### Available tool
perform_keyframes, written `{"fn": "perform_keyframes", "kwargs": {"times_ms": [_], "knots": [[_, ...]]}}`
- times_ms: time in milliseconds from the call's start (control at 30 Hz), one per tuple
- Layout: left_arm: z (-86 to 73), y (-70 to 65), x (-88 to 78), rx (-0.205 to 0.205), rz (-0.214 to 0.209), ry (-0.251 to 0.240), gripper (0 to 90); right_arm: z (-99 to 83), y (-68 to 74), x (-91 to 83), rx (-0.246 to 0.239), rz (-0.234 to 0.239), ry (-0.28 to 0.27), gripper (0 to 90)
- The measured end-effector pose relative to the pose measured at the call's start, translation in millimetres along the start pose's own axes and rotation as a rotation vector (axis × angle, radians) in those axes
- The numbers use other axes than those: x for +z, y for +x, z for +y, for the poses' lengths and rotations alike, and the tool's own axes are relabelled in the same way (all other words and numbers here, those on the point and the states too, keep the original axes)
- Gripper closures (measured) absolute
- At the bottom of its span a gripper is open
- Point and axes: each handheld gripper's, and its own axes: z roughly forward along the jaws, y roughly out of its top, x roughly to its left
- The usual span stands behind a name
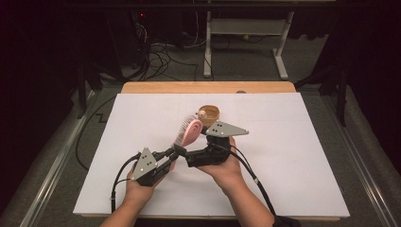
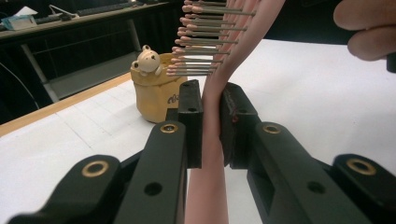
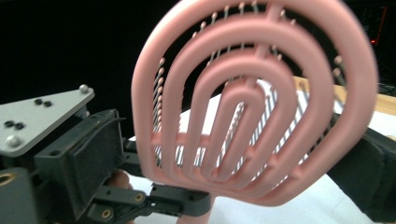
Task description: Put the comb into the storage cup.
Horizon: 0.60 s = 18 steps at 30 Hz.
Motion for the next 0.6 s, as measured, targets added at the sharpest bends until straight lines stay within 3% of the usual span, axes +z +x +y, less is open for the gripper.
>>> {"fn": "perform_keyframes", "kwargs": {"times_ms": [233,600], "knots": [[0.7,-2.6,2.1,0.003,0.008,0.003,80.7,3.1,-4.2,-3.7,0.03,-0.003,-0.014,15.5],[2.9,-5.8,2.9,0.019,0.021,0.013,80.6,4.2,-5.9,-6.6,0.068,0.006,-0.011,19.2]]}}
